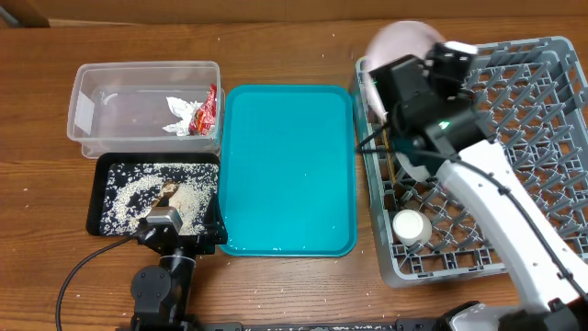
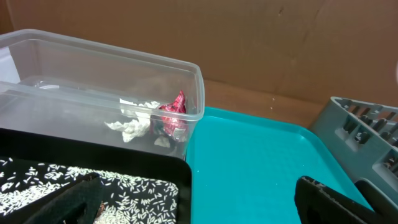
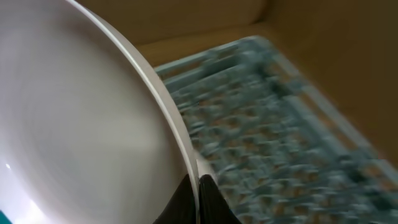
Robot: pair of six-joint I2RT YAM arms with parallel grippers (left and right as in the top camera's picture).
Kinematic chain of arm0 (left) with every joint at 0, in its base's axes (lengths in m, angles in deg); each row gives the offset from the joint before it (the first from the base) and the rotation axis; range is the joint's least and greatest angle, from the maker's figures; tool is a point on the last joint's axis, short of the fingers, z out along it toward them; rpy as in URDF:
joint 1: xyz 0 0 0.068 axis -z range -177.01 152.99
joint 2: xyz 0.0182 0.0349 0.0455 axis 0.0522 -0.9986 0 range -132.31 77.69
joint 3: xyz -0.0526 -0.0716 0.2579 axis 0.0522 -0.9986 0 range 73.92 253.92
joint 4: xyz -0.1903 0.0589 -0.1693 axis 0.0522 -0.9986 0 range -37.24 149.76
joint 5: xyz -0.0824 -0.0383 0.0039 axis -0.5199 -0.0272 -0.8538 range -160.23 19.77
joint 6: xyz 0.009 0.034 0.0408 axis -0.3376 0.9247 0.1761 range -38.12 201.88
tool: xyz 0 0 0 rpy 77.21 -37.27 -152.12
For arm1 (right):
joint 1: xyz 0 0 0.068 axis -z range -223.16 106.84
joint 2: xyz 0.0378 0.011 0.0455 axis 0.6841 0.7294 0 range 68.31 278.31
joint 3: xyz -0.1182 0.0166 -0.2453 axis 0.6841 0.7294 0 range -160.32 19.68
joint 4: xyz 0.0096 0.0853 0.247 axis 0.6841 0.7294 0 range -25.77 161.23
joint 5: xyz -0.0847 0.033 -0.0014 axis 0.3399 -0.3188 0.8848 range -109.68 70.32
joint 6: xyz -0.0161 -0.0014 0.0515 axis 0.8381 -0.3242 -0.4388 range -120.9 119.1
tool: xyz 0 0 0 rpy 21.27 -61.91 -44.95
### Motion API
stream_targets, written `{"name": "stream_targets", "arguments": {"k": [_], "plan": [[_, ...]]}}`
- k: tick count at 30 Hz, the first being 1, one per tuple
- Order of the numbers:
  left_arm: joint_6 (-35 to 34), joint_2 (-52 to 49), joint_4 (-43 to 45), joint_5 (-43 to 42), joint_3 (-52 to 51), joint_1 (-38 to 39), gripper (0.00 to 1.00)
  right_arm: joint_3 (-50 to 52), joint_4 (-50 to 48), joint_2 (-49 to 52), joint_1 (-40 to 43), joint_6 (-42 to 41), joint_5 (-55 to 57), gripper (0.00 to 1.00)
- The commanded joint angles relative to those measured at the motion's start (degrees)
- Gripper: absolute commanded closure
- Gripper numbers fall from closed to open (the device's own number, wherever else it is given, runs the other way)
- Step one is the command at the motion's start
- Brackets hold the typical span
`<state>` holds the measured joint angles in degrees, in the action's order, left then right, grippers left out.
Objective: Sort waste into correct bins and load items into the dishwasher
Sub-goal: 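Stand the white plate upright in the dish rack slots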
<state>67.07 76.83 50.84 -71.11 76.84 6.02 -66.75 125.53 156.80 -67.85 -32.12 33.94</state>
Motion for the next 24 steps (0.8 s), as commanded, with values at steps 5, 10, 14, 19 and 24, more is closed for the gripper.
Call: {"name": "stream_targets", "arguments": {"k": [5, 10, 14, 19, 24], "plan": [[0.66, 0.61, 0.35, -0.02, -0.68, 0.52, 0.00, 5.38, 4.04, 1.42, 11.56, 0.11, 14.69, 0.96], [0.66, 0.61, 0.35, -0.04, -0.68, 0.55, 0.00, 10.34, 2.10, 1.42, 16.74, 0.13, 17.75, 0.96], [0.66, 0.61, 0.35, -0.02, -0.68, 0.55, 0.00, 13.18, -0.83, 1.51, 18.40, 0.57, 20.46, 0.96], [0.66, 0.61, 0.35, -0.02, -0.68, 0.52, 0.00, 15.30, -3.69, 2.05, 18.84, 3.82, 19.69, 0.96], [0.66, 0.59, 0.35, -0.02, -0.68, 0.55, 0.00, 15.32, -4.57, 2.08, 15.98, 4.94, 19.12, 0.96]]}}
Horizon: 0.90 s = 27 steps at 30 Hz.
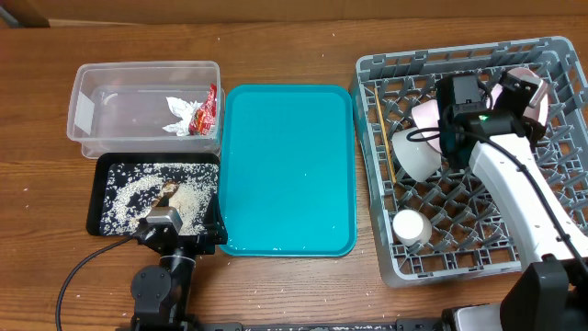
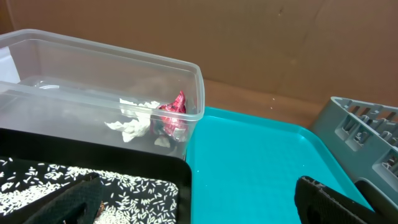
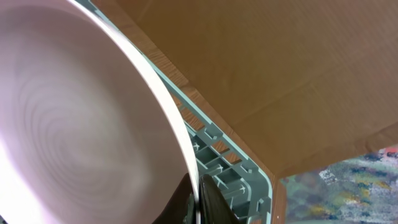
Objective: Sort waste into correct bins and load items into the dishwasher
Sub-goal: 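Stand the white plate upright in the dish rack slots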
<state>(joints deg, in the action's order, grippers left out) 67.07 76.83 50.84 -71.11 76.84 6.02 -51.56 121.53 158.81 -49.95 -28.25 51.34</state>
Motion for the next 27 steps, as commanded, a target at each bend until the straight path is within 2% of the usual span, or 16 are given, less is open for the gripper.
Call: {"name": "stream_targets", "arguments": {"k": [1, 4, 6, 14, 19, 23, 27], "plan": [[0.66, 0.59, 0.35, -0.02, -0.68, 0.55, 0.00, 0.13, -0.44, 0.07, -2.60, 1.07, 1.68, 0.96], [0.66, 0.59, 0.37, -0.02, -0.68, 0.52, 0.00, 0.13, -0.22, 0.07, -5.64, 1.95, 1.53, 0.91], [0.66, 0.59, 0.35, -0.02, -0.68, 0.52, 0.00, 0.13, -0.22, 0.07, -7.87, 2.19, 1.53, 0.80], [0.66, 0.61, 0.35, -0.02, -0.68, 0.55, 0.00, -0.81, 0.33, -0.94, -12.76, 2.10, 1.51, 0.73], [0.66, 0.61, 0.35, -0.02, -0.68, 0.52, 0.00, -5.29, 3.08, -6.43, -18.36, 2.14, -1.88, 0.72], [0.66, 0.61, 0.35, -0.02, -0.68, 0.52, 0.00, -8.81, 5.49, -12.33, -23.91, 2.14, -11.45, 0.59], [0.66, 0.59, 0.35, -0.02, -0.68, 0.52, 0.00, -11.45, 7.63, -19.32, -31.23, 2.16, -26.40, 0.38]]}}
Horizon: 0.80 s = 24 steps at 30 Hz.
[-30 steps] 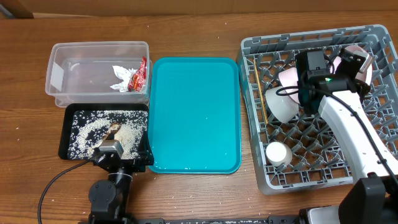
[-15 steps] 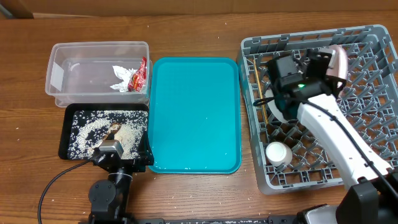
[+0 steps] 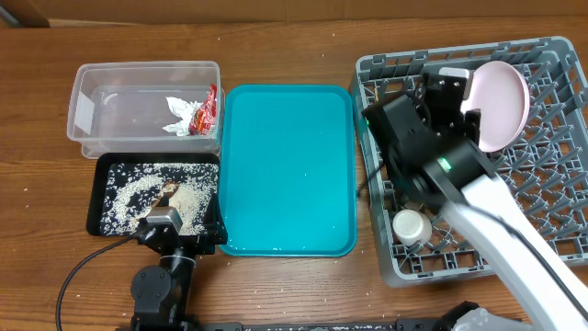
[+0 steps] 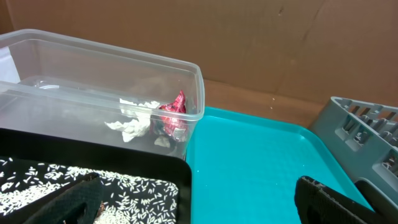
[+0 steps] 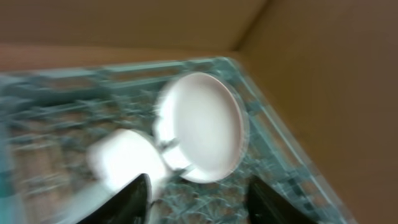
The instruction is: Sort waste into correct bins and load items into the dishwasher
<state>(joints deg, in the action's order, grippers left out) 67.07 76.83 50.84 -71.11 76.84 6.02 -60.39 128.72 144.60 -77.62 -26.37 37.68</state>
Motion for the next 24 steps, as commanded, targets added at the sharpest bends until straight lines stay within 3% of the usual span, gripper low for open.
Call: {"name": "stream_targets", "arguments": {"k": [1, 3, 5, 6, 14, 21, 24], "plan": [[0.66, 0.59, 0.35, -0.02, -0.68, 0.52, 0.00, -2.95, 0.35, -7.06, -5.55, 0.26, -17.49, 0.34], [0.66, 0.61, 0.37, -0.02, -0.68, 0.55, 0.00, -3.06, -0.94, -10.43, -8.72, 0.24, -26.03, 0.28], [0.66, 0.61, 0.35, -0.02, -0.68, 0.55, 0.00, -3.06, -2.97, -13.27, -11.08, 0.24, -33.22, 0.05], [0.66, 0.61, 0.35, -0.02, -0.68, 0.55, 0.00, -3.04, -3.80, -14.38, -11.91, 0.22, -35.58, 0.00], [0.66, 0.61, 0.35, -0.02, -0.68, 0.55, 0.00, -3.04, -1.42, -19.47, -13.38, 0.24, -42.91, 0.00], [0.66, 0.61, 0.35, -0.02, -0.68, 0.55, 0.00, -3.04, -0.68, -20.63, -13.38, 1.16, -30.91, 0.00], [0.66, 0.59, 0.35, -0.02, -0.68, 0.52, 0.00, -3.04, -0.79, -22.23, -13.38, 9.11, -30.38, 0.00]]}}
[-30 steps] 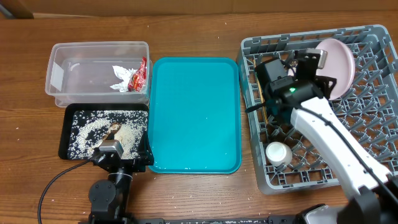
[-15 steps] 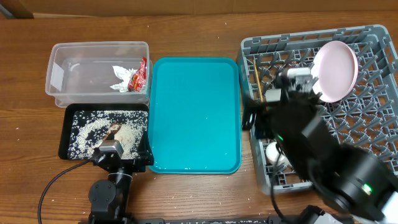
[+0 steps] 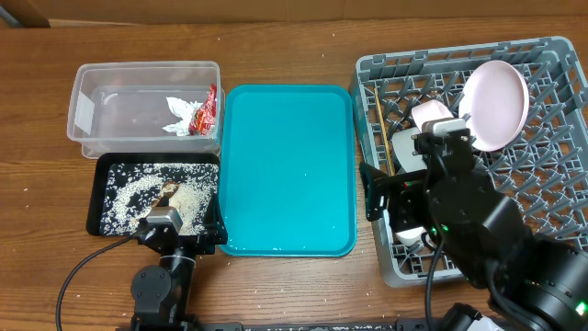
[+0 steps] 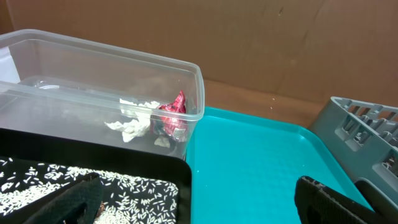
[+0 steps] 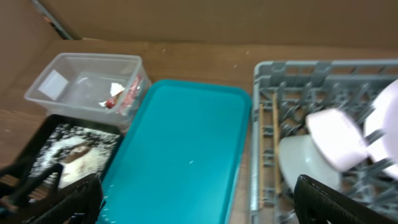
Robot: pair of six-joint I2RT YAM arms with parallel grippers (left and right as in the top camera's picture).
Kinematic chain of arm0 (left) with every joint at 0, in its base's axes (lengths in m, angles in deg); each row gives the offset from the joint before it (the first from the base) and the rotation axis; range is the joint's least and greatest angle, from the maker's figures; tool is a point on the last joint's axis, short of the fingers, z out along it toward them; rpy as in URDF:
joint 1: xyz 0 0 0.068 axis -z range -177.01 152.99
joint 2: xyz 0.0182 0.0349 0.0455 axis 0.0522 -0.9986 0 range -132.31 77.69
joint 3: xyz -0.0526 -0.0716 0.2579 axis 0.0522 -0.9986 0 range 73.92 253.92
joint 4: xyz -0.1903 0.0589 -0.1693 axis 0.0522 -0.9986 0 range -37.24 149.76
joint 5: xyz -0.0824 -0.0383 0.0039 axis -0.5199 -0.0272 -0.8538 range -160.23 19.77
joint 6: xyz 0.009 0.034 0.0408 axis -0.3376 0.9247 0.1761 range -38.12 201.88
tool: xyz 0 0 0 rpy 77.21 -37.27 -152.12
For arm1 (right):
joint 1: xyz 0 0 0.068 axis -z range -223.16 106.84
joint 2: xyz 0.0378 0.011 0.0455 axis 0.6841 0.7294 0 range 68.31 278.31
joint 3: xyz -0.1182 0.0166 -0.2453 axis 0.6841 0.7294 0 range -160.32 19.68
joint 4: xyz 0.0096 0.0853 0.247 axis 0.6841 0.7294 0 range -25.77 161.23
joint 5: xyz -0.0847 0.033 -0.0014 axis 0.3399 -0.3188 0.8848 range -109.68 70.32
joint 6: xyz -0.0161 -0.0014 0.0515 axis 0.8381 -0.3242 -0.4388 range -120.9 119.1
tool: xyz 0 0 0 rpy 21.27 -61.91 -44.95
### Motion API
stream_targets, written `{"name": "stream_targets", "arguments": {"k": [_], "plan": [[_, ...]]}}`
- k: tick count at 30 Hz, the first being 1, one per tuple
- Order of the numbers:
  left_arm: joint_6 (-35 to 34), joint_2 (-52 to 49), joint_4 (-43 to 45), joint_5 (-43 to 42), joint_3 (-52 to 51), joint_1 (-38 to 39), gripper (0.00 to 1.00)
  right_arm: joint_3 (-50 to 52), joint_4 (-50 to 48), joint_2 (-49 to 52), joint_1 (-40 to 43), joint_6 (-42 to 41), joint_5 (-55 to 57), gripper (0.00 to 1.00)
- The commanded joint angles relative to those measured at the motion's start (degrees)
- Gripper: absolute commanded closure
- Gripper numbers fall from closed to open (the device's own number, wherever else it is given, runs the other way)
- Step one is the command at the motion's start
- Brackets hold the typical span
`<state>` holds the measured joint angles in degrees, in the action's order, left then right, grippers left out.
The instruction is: Sort waste into correct bins and load items into the dishwasher
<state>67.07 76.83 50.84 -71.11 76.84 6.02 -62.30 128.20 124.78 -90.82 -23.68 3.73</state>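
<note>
A pink plate point(image 3: 496, 92) stands on edge in the back right of the grey dish rack point(image 3: 551, 55); its edge shows in the right wrist view point(image 5: 387, 121). Two white bowls point(image 3: 411, 147) and a wooden chopstick point(image 3: 380, 124) lie in the rack's left part. My right gripper point(image 5: 199, 208) is open and empty, high over the seam between the teal tray point(image 3: 289, 165) and the rack. My left gripper point(image 4: 199, 208) rests open by the black rice tray point(image 3: 152, 188). The clear bin point(image 3: 142, 101) holds a red wrapper point(image 3: 208, 108) and crumpled tissue point(image 3: 179, 112).
The right arm point(image 3: 478, 230) covers the rack's front left, hiding most of a white cup point(image 3: 411, 235) there. A cardboard wall runs behind the table. The teal tray's surface is bare apart from a few specks.
My right gripper was open just beside the plate standing in the rack. Now it is back over the rack's front left, looking across the teal tray. The plate stays put.
My right gripper was shut on the pink plate at the rack's back left corner, then held it over the rack's back right. Then the plate stood in the rack with the gripper open beside it. Now the arm is withdrawn. The left arm stayed still.
</note>
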Motion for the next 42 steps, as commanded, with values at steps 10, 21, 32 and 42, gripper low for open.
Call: {"name": "stream_targets", "arguments": {"k": [10, 21, 32, 42], "plan": [[0.66, 0.61, 0.35, -0.02, -0.68, 0.52, 0.00, 3.32, -9.14, -10.12, 20.13, 18.45, -14.14, 0.00], [0.66, 0.61, 0.35, -0.02, -0.68, 0.52, 0.00, 27.87, -23.04, -25.99, 41.66, 18.75, -27.06, 0.00], [0.66, 0.61, 0.35, -0.02, -0.68, 0.55, 0.00, 58.51, -41.70, -45.70, 41.66, 18.27, -26.97, 0.00], [0.66, 0.61, 0.35, -0.02, -0.68, 0.55, 0.00, 76.37, -57.66, -56.30, 41.62, 18.10, -27.63, 0.00]]}}
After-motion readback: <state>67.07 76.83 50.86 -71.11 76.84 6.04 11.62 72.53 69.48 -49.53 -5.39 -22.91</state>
